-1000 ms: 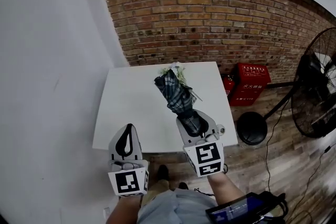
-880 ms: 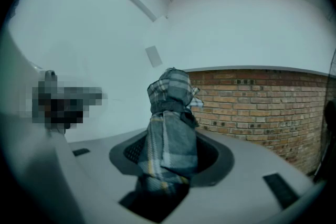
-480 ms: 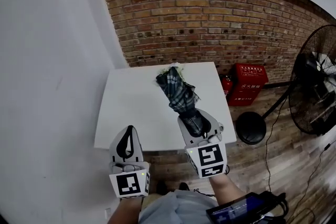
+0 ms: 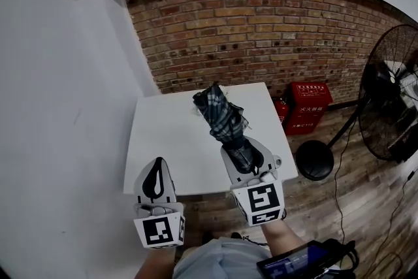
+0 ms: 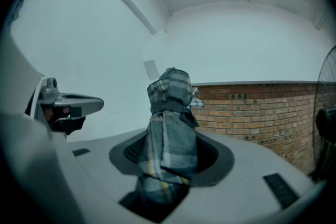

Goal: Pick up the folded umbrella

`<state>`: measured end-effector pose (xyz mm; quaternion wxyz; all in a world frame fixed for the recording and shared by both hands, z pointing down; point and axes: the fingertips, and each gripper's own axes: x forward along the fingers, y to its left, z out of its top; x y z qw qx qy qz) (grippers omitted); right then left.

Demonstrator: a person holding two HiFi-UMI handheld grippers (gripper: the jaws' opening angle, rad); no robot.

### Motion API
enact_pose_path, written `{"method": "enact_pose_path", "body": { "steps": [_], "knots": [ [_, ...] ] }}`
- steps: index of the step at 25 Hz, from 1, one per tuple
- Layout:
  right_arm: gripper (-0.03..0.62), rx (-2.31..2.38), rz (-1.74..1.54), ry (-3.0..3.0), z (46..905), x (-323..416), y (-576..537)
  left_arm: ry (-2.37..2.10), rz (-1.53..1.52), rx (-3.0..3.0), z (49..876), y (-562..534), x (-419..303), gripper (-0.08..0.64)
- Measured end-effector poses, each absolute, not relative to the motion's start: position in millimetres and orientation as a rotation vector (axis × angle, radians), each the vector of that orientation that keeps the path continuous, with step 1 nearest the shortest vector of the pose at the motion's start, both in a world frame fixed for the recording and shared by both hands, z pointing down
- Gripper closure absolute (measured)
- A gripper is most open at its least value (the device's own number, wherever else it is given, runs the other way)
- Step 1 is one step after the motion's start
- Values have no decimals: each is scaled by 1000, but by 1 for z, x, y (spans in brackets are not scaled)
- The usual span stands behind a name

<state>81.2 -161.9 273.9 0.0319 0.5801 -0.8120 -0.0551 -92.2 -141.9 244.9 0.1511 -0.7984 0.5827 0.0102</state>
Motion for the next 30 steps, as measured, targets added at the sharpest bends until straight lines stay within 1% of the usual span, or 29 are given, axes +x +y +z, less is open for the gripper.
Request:
{"method": "enact_pose_path", "body": {
  "steps": [11,30],
  "knots": [
    [397,1831,-263,-2501,253,78,-155,1643,84,-2252,223,-144,-102,552],
    [397,1812,-224,-2483,257,74,-156,1648,96,-2255,222,-156,-105,552]
  ]
}}
